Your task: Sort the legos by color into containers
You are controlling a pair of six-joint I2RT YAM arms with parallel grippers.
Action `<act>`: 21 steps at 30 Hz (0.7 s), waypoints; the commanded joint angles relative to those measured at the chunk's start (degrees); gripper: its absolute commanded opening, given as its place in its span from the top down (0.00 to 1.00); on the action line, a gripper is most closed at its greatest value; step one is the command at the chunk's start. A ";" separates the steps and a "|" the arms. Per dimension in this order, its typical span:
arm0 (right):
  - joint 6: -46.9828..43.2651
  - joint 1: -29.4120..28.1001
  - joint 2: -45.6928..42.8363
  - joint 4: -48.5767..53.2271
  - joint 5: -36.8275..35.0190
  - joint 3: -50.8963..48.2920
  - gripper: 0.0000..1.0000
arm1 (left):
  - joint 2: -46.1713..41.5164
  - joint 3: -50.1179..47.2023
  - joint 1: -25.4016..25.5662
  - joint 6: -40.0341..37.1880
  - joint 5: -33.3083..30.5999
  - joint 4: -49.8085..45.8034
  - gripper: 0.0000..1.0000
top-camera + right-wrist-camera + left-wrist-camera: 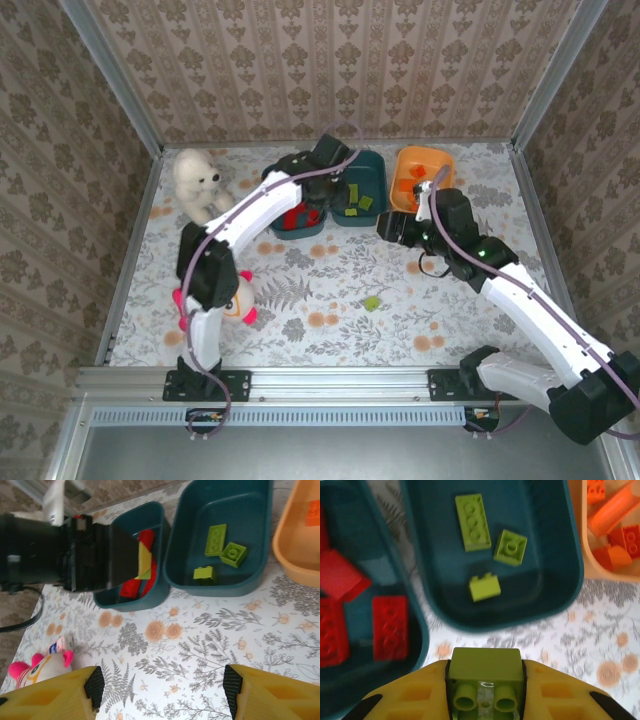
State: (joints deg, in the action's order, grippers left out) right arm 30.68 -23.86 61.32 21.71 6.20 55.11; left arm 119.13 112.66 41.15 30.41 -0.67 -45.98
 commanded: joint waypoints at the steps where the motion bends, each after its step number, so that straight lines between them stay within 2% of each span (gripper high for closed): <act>1: 2.14 1.72 0.65 1.94 -0.26 2.03 0.33 | 6.92 8.15 -0.46 -2.86 0.67 1.68 0.78; 5: 2.20 2.90 -0.37 2.73 0.31 1.43 0.33 | 14.44 16.58 -0.63 -5.13 -0.68 4.74 0.78; 11: 2.96 3.97 -4.07 3.53 0.31 -1.70 0.33 | 21.72 23.30 -1.52 -5.26 -3.16 5.06 0.77; 16: 3.61 4.59 -5.67 4.27 0.46 -3.51 0.33 | 23.35 23.16 -1.29 -5.13 -5.66 4.00 0.77; 21: 3.60 4.95 -5.76 4.23 0.83 -4.10 0.33 | 24.00 22.95 -0.50 -4.44 -12.28 1.15 0.77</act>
State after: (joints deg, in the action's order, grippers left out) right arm 33.45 -19.29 56.31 24.88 6.42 51.68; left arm 141.93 134.30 40.12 26.68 -7.64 -41.76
